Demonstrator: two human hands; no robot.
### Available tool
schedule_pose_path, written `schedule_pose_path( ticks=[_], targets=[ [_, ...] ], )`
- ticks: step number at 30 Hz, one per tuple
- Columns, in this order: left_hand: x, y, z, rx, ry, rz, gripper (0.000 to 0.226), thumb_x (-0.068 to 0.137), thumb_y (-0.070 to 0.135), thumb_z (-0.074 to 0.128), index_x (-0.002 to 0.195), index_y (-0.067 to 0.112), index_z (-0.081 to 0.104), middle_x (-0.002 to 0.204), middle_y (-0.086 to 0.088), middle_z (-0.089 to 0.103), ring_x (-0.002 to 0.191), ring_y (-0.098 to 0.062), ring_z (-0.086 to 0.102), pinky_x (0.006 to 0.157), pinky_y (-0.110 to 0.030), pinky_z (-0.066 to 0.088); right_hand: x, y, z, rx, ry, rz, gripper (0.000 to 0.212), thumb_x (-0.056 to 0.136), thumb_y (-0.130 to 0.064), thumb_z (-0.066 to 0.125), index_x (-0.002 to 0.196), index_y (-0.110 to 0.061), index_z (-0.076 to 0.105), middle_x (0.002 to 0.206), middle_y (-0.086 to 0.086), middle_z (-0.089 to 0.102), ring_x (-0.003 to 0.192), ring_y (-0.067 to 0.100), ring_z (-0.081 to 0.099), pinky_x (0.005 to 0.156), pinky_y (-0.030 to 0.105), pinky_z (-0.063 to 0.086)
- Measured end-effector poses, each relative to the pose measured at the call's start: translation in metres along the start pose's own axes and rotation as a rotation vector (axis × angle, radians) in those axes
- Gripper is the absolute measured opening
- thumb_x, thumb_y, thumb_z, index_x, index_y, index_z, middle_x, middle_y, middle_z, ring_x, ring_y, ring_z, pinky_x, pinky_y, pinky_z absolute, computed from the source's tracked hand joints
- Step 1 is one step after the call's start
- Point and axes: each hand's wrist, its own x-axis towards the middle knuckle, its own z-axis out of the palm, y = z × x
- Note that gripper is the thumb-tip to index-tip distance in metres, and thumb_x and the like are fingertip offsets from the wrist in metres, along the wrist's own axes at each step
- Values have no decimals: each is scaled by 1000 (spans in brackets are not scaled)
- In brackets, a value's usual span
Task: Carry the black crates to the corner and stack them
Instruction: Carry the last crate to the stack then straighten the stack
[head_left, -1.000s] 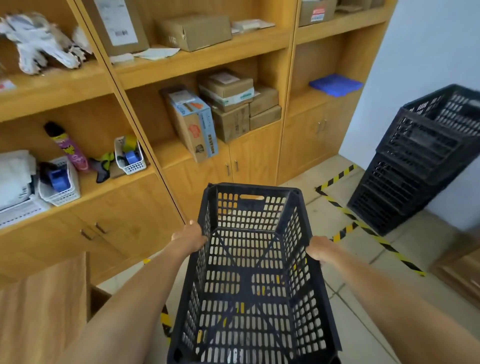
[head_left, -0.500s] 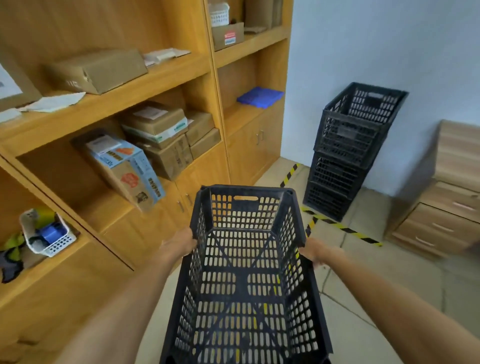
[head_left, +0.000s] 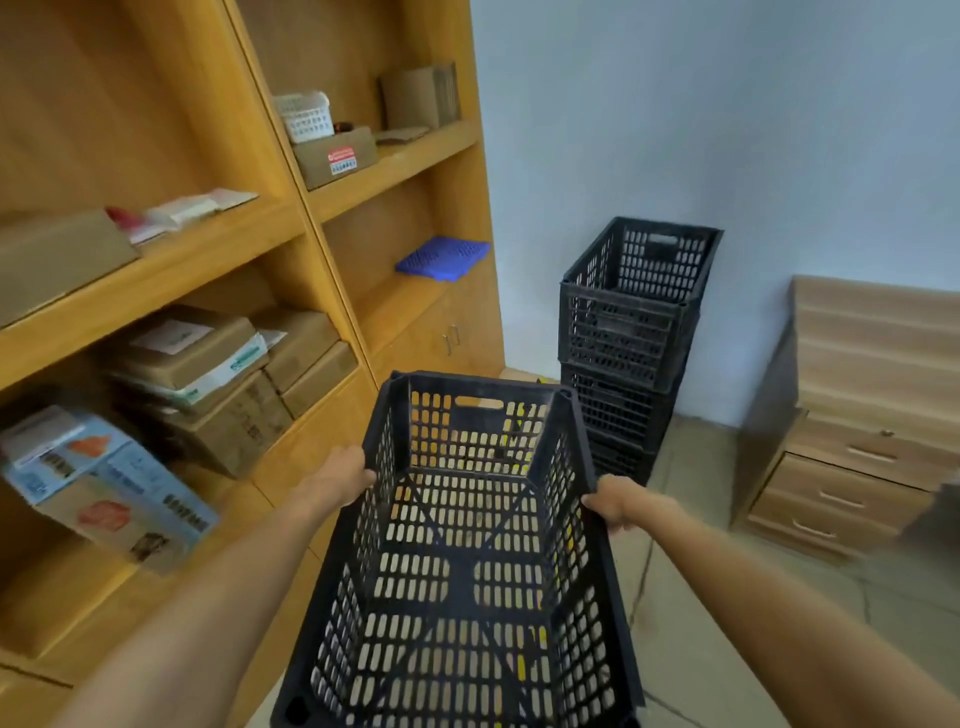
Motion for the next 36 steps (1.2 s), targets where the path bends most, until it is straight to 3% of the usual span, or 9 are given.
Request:
schedule_pose_path(
  ticks=[4, 7, 9, 12, 20, 26, 28, 32, 36],
  targets=[
    [40, 46, -37, -8, 62, 41, 36, 92, 23, 62, 123, 10, 49, 116, -10, 59, 102, -23, 59, 88, -37, 51, 34, 2, -55, 16, 67, -28, 35, 99, -35, 48, 105, -2, 57, 96, 13, 63, 77, 27, 64, 58, 28, 48],
    [68, 73, -71, -2, 101, 69, 32, 91, 22, 63, 118, 10, 49, 113, -11, 62, 105, -28, 62, 91, -44, 53, 51, -5, -94, 39, 160, -46, 30, 97, -34, 54, 78, -11, 49, 83, 7, 62, 67, 22, 64, 57, 29, 50],
    [91, 88, -93, 40, 148, 83, 31, 93, 24, 62, 118, 10, 50, 112, -12, 62, 103, -29, 62, 89, -43, 53, 62, -12, -121, 31, 222, -49, 27, 97, -33, 53, 86, -9, 50, 79, 6, 61, 58, 17, 60, 53, 29, 48],
    [127, 109, -125, 106, 208, 100, 31, 94, 30, 60, 115, 8, 51, 110, -14, 62, 102, -31, 62, 87, -43, 52, 81, -25, -158, 32, 329, -55, 28, 97, -33, 51, 99, -5, 53, 90, 9, 61, 67, 24, 59, 63, 33, 50],
    [240, 159, -213, 161, 369, 208, 26, 95, 33, 59, 97, 10, 47, 101, -13, 61, 92, -32, 62, 80, -41, 53, 155, -75, -263, 168, 526, -96, 34, 96, -27, 51, 67, -13, 40, 68, 3, 47, 54, 18, 44, 47, 29, 35],
    [330, 220, -297, 156, 401, 344, 21, 95, 27, 60, 92, 8, 50, 100, -15, 60, 88, -27, 57, 79, -39, 48, 200, -109, -352, 168, 670, -100, 25, 96, -26, 51, 90, -3, 56, 86, 12, 60, 75, 27, 59, 67, 34, 49],
    [356, 246, -324, 184, 404, 416, 22, 96, 25, 58, 87, 7, 51, 101, -18, 61, 84, -26, 54, 75, -34, 42, 211, -111, -383, 142, 727, -76, 25, 97, -24, 49, 86, -2, 54, 84, 14, 58, 74, 28, 55, 67, 32, 44],
    [395, 304, -370, 193, 525, 503, 30, 97, 25, 58, 107, -3, 54, 106, -28, 60, 97, -43, 60, 75, -41, 46, 223, -110, -444, 172, 856, -46, 25, 99, -21, 43, 85, -2, 49, 87, 14, 52, 77, 27, 49, 68, 31, 36],
    [425, 374, -383, 267, 632, 506, 30, 98, 27, 52, 113, 1, 51, 109, -23, 61, 101, -40, 60, 73, -39, 41, 240, -85, -490, 229, 957, 1, 23, 100, -20, 42, 87, -2, 48, 88, 14, 50, 78, 28, 47, 69, 30, 34]
  ],
)
